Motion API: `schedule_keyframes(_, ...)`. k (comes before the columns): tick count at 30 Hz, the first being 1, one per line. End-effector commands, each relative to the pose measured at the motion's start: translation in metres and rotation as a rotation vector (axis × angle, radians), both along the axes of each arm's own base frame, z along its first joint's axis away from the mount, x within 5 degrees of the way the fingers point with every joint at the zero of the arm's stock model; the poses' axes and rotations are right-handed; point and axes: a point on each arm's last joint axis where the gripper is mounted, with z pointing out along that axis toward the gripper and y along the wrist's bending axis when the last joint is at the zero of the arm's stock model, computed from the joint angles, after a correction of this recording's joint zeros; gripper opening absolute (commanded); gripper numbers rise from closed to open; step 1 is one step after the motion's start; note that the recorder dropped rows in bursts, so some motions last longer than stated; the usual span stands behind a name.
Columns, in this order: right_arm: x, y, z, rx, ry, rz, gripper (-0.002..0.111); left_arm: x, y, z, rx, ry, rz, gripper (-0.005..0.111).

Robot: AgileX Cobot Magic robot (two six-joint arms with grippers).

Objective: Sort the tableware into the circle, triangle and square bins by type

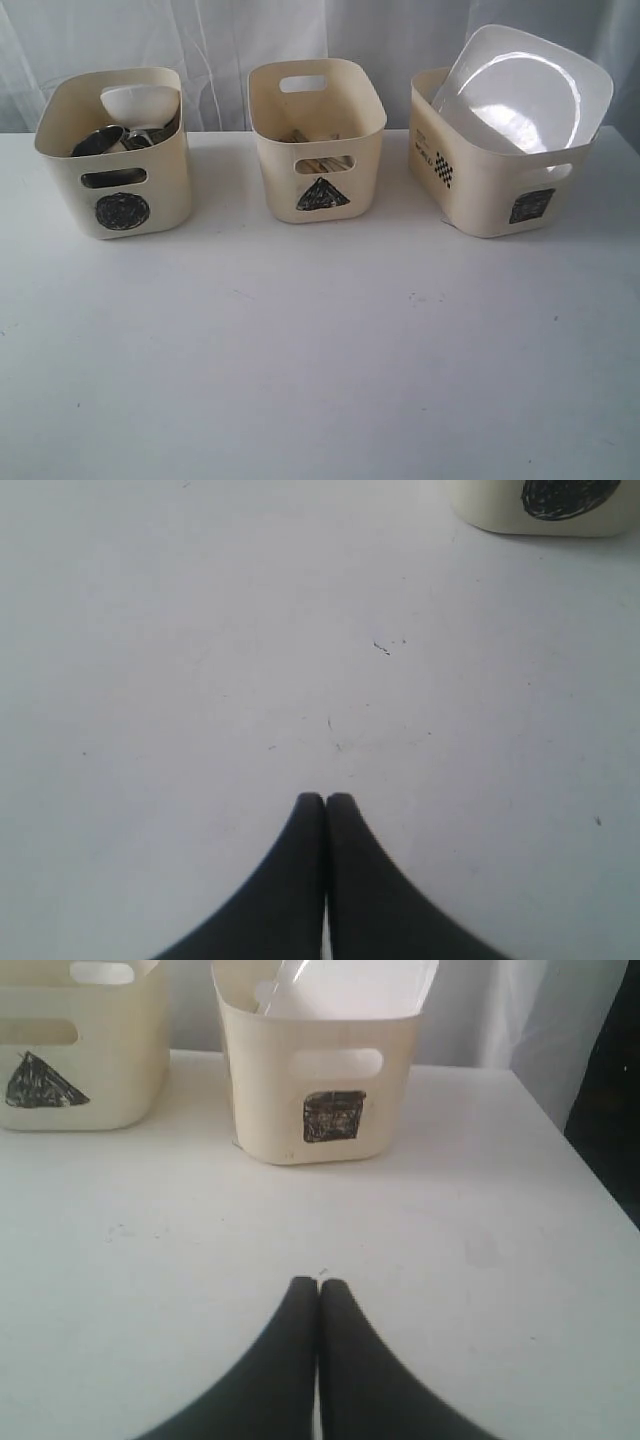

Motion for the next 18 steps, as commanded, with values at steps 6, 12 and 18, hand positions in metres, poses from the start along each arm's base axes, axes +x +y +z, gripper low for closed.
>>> schedule_keyframes(6, -0.0007, -0.0014, -0.0005, -0.069, 0.013, -0.003, 0.0, -0.0011, 0.0004, -0.0019, 0.002, 0.008, 0.005, 0.0)
schedule_keyframes(12, -0.0007, -0.0014, -0.0004, -0.069, 0.013, -0.003, 0.0, -0.0011, 0.0004, -0.0019, 0.002, 0.008, 0.005, 0.0)
schedule_keyframes(18, -0.0007, -0.0014, -0.0004, -0.069, 0.013, -0.003, 0.0, -0.0011, 0.0004, -0.0019, 0.002, 0.008, 0.005, 0.0)
